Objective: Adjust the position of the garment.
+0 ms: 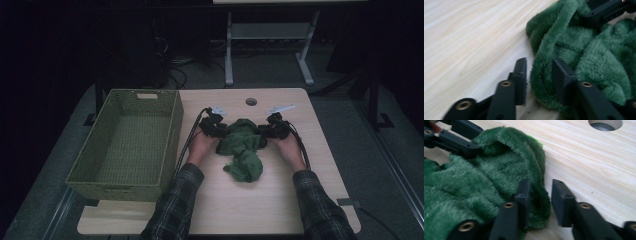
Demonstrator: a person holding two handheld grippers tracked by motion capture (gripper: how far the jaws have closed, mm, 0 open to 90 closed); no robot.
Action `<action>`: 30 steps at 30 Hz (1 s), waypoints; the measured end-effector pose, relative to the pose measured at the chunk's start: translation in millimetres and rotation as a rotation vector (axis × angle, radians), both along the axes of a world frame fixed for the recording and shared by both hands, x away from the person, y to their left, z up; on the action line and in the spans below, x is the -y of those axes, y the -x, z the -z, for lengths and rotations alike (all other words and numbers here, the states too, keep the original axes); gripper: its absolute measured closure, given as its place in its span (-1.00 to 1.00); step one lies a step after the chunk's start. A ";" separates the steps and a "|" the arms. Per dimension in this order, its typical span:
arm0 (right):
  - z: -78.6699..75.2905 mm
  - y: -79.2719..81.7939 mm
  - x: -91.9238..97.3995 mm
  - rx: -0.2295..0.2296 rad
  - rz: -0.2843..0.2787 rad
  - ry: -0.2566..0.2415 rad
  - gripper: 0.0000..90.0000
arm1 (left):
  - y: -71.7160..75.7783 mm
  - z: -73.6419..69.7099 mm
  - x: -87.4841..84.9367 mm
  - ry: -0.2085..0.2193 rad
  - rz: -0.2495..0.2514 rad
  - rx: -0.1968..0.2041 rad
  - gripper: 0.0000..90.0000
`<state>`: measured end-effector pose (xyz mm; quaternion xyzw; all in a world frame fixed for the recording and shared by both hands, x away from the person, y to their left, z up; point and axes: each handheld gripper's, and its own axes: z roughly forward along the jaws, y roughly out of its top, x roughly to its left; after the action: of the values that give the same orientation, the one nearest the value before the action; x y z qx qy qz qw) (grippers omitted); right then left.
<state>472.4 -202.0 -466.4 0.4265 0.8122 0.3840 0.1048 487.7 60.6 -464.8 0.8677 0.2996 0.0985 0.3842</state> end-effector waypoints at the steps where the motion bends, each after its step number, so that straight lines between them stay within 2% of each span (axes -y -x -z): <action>1: 0.5 0.0 -0.8 -0.004 -0.001 0.004 0.64 | 0.2 0.8 0.6 0.005 0.000 -0.006 0.58; 3: 1.0 -0.1 -1.4 -0.009 -0.008 0.010 0.77 | 0.1 1.3 1.1 0.000 0.011 -0.008 0.76; 4: 1.3 0.2 -2.2 -0.005 -0.010 0.026 0.91 | 0.5 1.5 1.5 0.007 0.009 -0.020 0.91; 7: 0.0 0.8 -2.5 -0.007 -0.010 0.024 0.94 | 1.1 1.2 2.5 0.013 0.011 -0.038 0.94; 10: -5.2 2.8 -0.5 0.003 -0.009 0.012 0.94 | 2.3 -4.6 0.8 0.023 0.007 -0.030 0.95; 15: -21.1 7.6 8.5 0.042 0.003 -0.043 0.94 | 6.0 -22.3 -2.1 0.050 0.005 0.018 0.94; 22: -37.1 16.7 14.1 0.071 -0.007 -0.056 0.95 | 18.7 -46.3 -0.9 0.077 0.019 0.078 0.94; 23: -41.4 19.8 14.8 0.086 -0.019 -0.057 0.95 | 24.4 -51.1 -0.2 0.084 0.027 0.088 0.94; 26: -46.9 25.3 13.9 0.087 -0.031 -0.061 0.95 | 29.9 -54.9 0.2 0.081 0.038 0.098 0.94; 30: -58.7 36.9 12.7 0.117 -0.063 -0.054 0.95 | 39.3 -61.9 -1.9 0.109 0.042 0.112 0.94</action>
<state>435.5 -214.6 -407.7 0.3800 0.8072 0.4331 0.1284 448.4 62.5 -402.9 0.8448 0.2641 0.1224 0.4491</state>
